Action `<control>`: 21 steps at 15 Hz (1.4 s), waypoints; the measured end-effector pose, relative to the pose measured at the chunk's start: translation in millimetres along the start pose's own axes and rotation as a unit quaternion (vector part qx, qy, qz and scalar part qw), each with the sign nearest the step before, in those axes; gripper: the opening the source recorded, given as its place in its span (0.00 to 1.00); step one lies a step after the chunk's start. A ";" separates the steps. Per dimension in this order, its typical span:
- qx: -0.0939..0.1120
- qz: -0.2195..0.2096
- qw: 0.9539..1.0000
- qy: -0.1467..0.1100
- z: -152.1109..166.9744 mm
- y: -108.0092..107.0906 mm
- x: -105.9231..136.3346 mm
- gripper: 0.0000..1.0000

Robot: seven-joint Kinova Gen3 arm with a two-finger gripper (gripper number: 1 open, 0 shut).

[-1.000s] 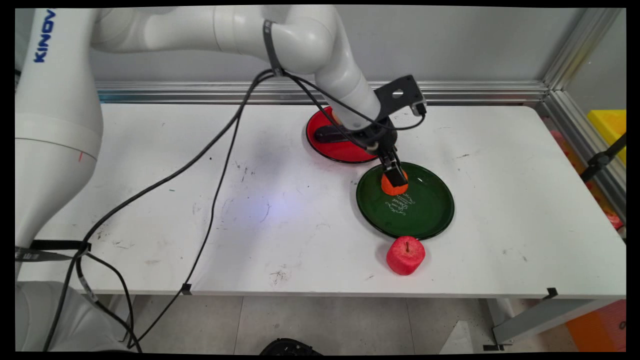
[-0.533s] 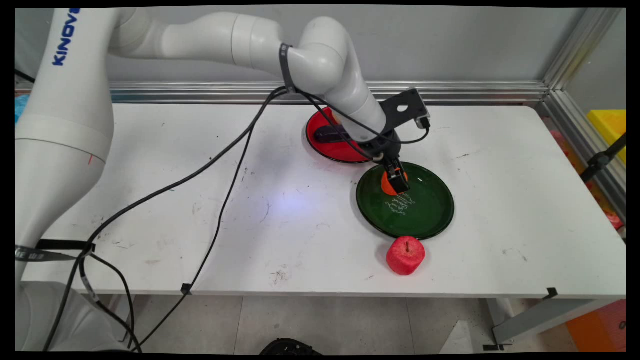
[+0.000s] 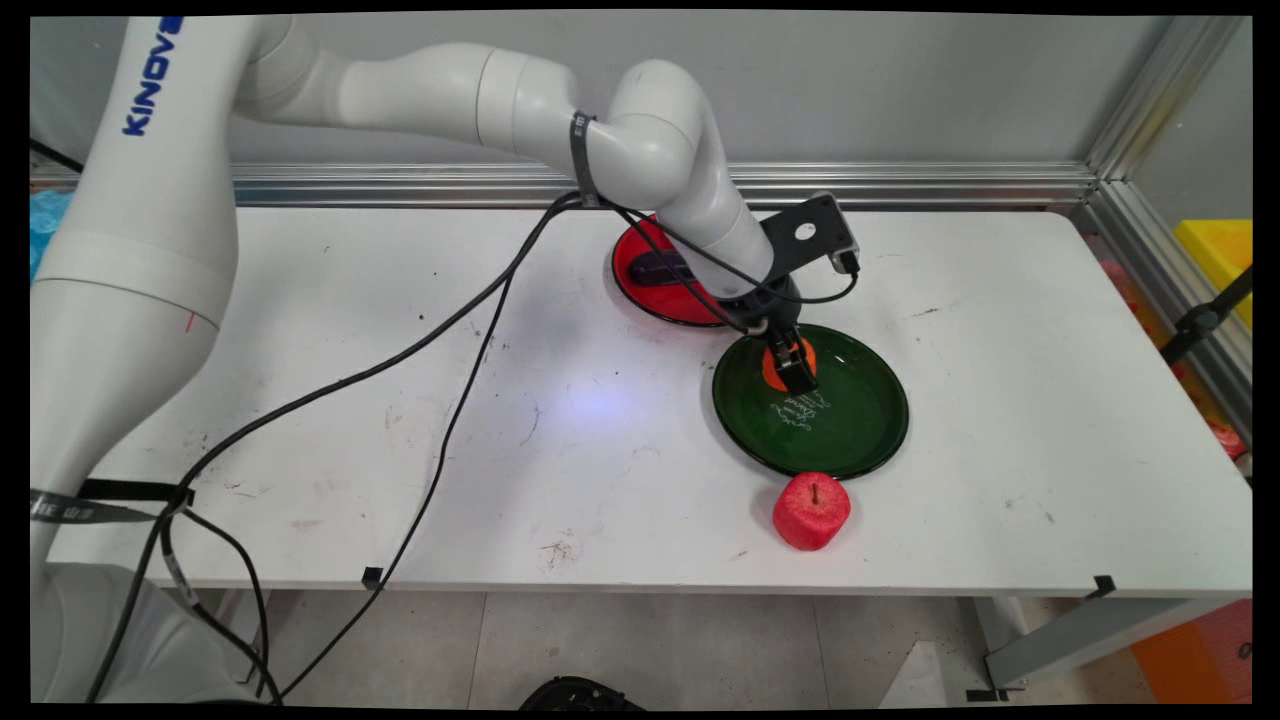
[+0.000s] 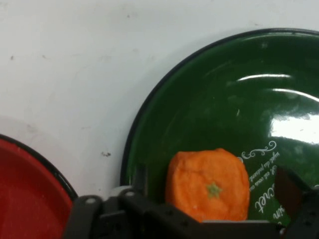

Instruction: Pick up the mandarin from the green plate, then place the picked object on the red plate

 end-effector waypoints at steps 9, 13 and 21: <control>-0.006 -0.007 1.000 -0.003 2.5 1.6 -1.4 0.00; -0.007 -0.001 1.000 0.006 -13.5 -7.5 10.4 0.00; 0.013 0.039 0.999 -0.005 -63.3 -55.8 8.4 0.00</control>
